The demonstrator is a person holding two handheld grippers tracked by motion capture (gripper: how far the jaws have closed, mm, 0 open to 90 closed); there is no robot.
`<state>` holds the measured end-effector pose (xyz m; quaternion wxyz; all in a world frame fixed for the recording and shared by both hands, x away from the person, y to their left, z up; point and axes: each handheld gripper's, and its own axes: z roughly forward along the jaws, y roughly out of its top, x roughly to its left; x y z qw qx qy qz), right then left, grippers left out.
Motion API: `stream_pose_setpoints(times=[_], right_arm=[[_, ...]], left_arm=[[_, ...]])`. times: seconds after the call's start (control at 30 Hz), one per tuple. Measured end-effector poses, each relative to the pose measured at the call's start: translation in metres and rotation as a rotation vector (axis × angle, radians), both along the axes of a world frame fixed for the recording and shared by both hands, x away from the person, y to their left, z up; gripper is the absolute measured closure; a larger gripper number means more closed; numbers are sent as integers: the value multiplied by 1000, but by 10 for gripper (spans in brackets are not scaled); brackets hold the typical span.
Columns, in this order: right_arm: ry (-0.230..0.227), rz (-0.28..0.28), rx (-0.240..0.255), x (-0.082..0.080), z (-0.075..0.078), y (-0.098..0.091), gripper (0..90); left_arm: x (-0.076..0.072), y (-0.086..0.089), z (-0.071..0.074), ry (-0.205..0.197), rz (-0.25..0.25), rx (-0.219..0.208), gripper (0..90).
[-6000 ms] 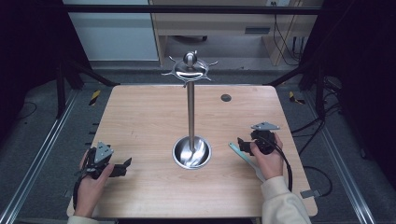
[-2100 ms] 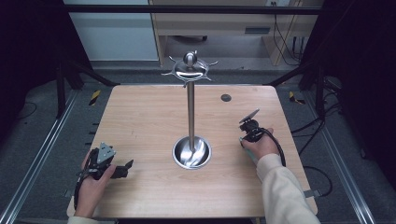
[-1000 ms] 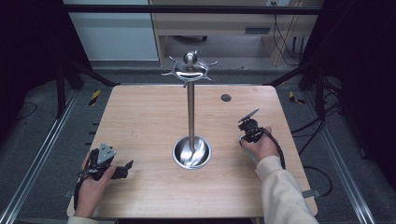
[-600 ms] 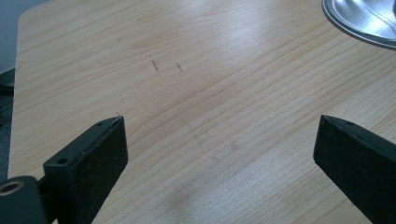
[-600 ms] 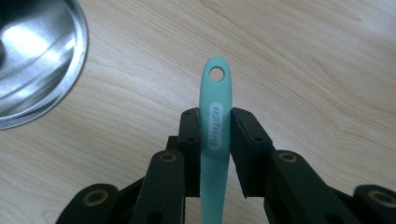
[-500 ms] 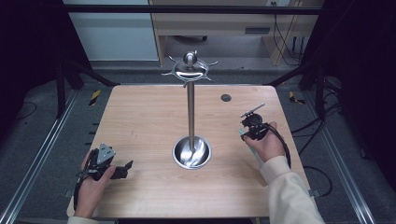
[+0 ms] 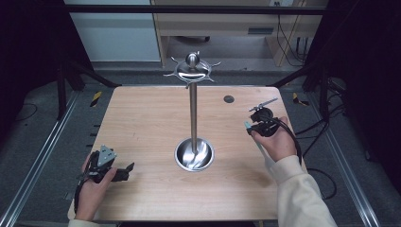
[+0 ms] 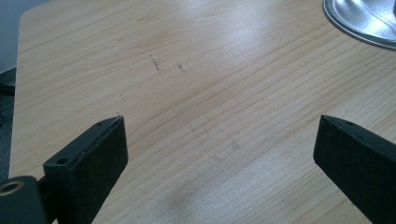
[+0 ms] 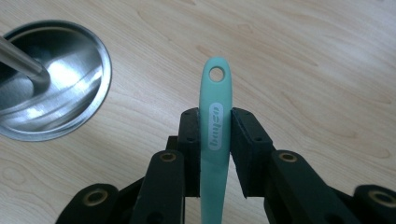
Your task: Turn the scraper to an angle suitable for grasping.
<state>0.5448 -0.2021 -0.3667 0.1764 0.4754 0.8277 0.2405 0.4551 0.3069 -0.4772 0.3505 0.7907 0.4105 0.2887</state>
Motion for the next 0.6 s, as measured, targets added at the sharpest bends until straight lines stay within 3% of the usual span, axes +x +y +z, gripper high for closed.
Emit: stream_pose_setpoints(times=[0.33, 0.6], right_arm=[[-70, 29, 72, -10, 27, -2, 744], [-113, 55, 89, -17, 42, -1, 744]], left_arm=[[0, 0, 0, -1, 3, -1, 28], [1, 1, 0, -1, 5, -4, 28]])
